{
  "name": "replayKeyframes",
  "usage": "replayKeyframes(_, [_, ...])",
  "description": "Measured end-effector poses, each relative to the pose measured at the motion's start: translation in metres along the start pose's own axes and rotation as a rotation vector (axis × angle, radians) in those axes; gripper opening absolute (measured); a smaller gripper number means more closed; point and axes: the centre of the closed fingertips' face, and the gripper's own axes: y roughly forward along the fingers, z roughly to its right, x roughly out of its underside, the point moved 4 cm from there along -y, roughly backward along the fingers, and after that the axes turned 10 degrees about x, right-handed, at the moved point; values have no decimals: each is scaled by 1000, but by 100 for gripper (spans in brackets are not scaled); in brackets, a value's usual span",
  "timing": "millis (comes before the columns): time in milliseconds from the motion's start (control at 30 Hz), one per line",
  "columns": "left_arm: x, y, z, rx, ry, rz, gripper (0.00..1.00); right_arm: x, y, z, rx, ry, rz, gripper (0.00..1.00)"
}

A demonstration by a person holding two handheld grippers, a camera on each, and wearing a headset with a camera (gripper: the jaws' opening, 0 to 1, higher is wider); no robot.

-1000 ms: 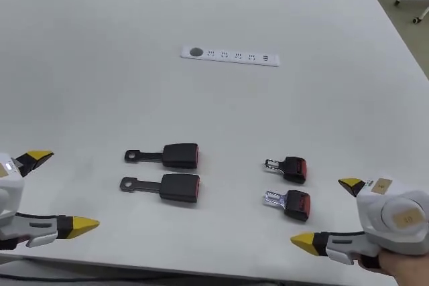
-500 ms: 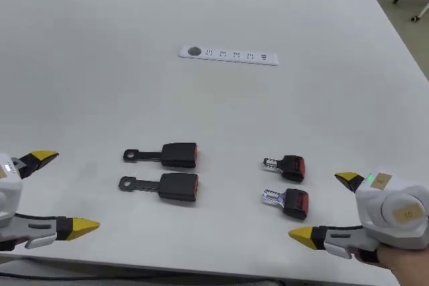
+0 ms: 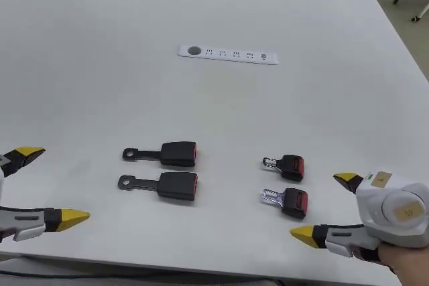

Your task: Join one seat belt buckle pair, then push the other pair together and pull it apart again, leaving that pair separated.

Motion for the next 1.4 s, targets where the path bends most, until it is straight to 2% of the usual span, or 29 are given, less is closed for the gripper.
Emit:
replayKeyframes(100, [2,3,3,25,20,-17,94,-1,0,0,-1,-3,1,81])
replayKeyframes(200, [7,4,1,45,25,-34,94,0,-1,0,-3,-2,-1,81])
replayKeyframes(400, [10,2,-1,66,23,-48,92,1,-2,1,-5,-6,-7,81])
replayKeyframes(500, [10,2,2,70,36,-68,90,2,-2,2,-10,-9,-11,80])
replayKeyframes(567, [10,2,4,72,14,-73,88,1,-2,5,-12,-12,-9,80])
replayKeyframes(633, [12,3,2,70,14,-86,86,3,-1,7,-21,-12,-17,76])
replayKeyframes(700, [11,5,1,65,40,-111,86,4,0,8,-36,-12,-24,70])
replayKeyframes(900, [-1,18,9,133,88,-131,80,2,3,9,-47,-40,-19,69])
replayKeyframes(1100, [-24,47,26,221,159,-163,73,2,11,4,-82,-74,-28,65])
replayKeyframes(1167, [-31,57,31,241,191,-183,70,4,14,3,-92,-92,-46,63])
replayKeyframes(1267, [-40,69,38,272,198,-173,68,3,17,3,-101,-117,-45,63])
replayKeyframes(1333, [-44,78,42,296,223,-179,67,2,20,2,-122,-125,-39,59])
replayKeyframes(1400, [-45,85,44,311,225,-189,66,2,22,-2,-161,-127,-40,49])
